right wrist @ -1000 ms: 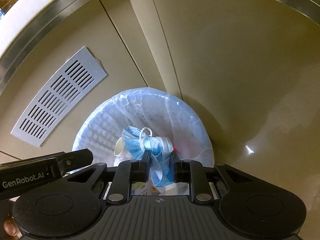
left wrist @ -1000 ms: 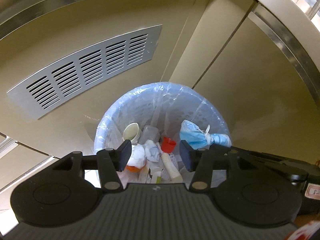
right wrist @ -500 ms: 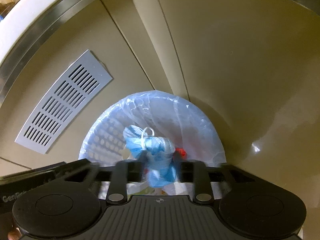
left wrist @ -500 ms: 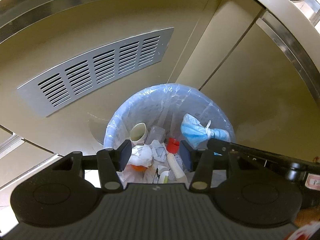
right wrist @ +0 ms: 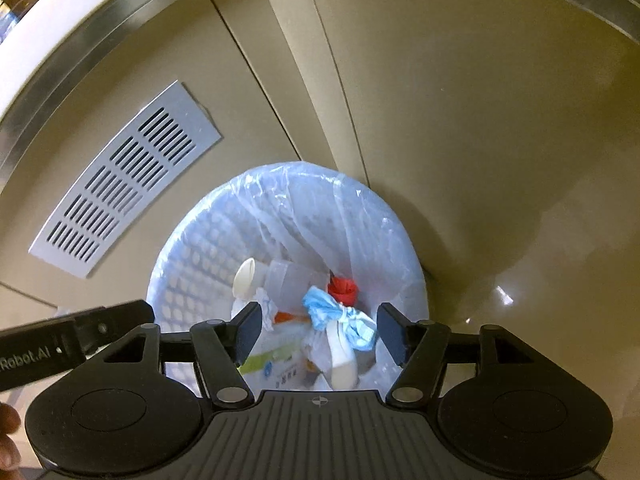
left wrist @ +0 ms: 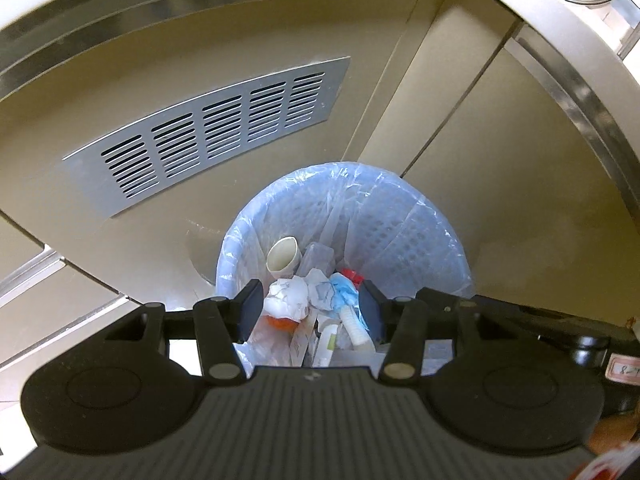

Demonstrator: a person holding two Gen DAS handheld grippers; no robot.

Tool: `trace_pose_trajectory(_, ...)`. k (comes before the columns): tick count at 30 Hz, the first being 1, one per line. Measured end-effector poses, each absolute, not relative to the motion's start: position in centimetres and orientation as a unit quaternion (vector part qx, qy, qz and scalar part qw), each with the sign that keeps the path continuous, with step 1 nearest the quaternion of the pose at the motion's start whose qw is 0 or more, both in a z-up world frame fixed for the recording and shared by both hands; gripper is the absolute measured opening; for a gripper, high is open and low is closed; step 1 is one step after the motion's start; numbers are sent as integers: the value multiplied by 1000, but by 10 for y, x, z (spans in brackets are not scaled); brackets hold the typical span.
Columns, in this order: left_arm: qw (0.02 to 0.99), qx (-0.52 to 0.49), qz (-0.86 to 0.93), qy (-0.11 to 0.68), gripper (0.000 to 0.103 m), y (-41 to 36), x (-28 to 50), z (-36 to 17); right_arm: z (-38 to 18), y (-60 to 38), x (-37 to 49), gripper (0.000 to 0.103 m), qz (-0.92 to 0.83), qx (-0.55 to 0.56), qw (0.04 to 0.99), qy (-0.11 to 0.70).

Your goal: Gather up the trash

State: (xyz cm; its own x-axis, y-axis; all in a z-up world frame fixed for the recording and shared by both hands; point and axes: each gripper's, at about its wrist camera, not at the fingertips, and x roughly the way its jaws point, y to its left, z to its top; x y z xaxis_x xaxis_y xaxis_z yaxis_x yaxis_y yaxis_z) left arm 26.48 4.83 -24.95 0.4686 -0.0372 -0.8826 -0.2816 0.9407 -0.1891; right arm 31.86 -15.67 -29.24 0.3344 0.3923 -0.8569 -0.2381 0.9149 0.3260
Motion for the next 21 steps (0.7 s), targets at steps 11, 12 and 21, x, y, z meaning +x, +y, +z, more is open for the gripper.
trace_pose_trajectory(11, 867, -133, 109, 467, 48, 26, 217, -171, -220, -170, 280, 78, 265, 58, 817, 509)
trace_pose_trajectory(12, 870, -130, 113, 462, 48, 23, 211, -160, -211, -173, 277, 78, 270, 57, 818, 504)
trace_pose_trajectory(21, 900, -94, 110, 411, 57, -2, 166, -78, -123, -196, 236, 79, 300, 43, 840, 450)
